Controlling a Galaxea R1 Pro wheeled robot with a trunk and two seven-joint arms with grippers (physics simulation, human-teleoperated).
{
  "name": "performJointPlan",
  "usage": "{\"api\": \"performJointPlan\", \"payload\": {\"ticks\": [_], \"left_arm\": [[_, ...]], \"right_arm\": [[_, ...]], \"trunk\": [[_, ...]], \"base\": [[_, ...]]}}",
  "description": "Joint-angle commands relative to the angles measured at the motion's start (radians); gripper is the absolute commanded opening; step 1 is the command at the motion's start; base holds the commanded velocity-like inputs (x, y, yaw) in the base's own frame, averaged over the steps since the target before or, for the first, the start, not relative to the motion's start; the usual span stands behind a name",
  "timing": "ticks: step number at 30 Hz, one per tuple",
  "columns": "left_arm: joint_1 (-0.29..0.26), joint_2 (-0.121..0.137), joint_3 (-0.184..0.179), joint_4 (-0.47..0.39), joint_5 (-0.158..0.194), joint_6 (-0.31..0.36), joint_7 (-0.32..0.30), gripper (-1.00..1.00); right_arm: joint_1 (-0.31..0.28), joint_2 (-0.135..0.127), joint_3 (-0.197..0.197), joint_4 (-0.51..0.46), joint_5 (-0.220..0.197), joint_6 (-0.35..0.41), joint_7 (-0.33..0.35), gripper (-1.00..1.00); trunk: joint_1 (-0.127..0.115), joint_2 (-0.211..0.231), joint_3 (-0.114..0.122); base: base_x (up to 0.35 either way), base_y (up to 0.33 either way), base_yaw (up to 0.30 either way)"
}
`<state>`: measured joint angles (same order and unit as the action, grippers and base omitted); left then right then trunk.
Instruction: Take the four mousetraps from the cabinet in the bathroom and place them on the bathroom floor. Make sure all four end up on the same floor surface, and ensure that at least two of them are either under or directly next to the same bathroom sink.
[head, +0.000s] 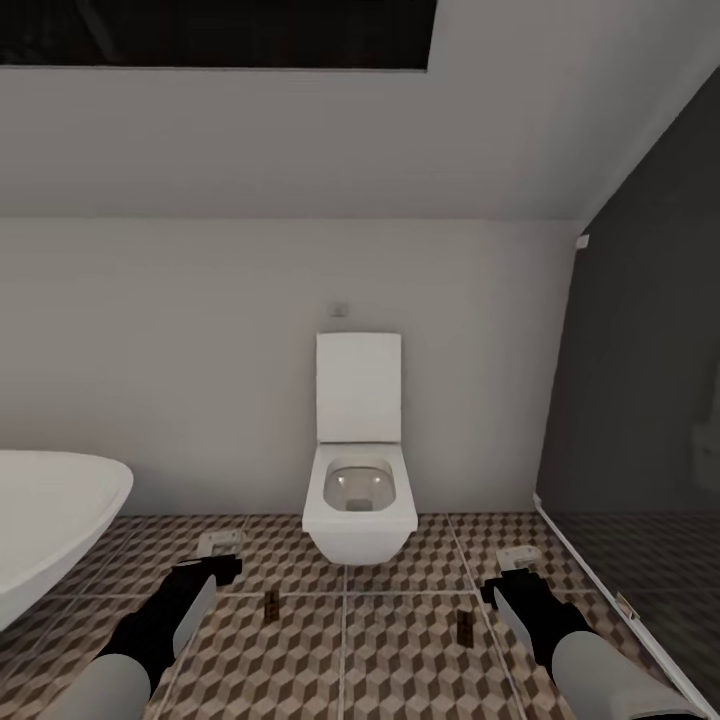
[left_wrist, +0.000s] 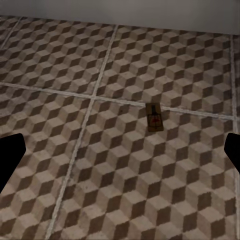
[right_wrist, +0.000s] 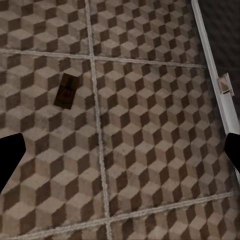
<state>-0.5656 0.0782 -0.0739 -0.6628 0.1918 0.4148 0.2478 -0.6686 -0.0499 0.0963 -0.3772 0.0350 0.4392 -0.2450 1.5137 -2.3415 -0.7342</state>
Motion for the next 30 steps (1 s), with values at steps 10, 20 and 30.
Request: {"api": "performJointPlan", "payload": {"ticks": [10,20,30], "left_arm": [[0.000,0.004,-0.006,0.006,0.011,0.005,0.008,1.00],[0.000,0.004,-0.007,0.046,0.019,0.004,0.005,1.00],[0.000,0.005,-0.009,0.316,0.065,-0.092,0.003,1.00]], "right_arm": [[-0.001,-0.001,0.008,-0.002,0.003,0.009,-0.002,1.00],[0.000,-0.005,0.009,0.012,0.000,0.000,0.005,1.00],[0.000,-0.017,0.010,0.238,-0.001,-0.145,0.007,1.00]], "trunk": [[-0.039,0.070,0.030],[-0.077,0.140,0.062],[-0.115,0.210,0.093]], "base": [[0.000,0.000,0.000],[0.000,0.000,0.000],[0.000,0.000,0.000]]}}
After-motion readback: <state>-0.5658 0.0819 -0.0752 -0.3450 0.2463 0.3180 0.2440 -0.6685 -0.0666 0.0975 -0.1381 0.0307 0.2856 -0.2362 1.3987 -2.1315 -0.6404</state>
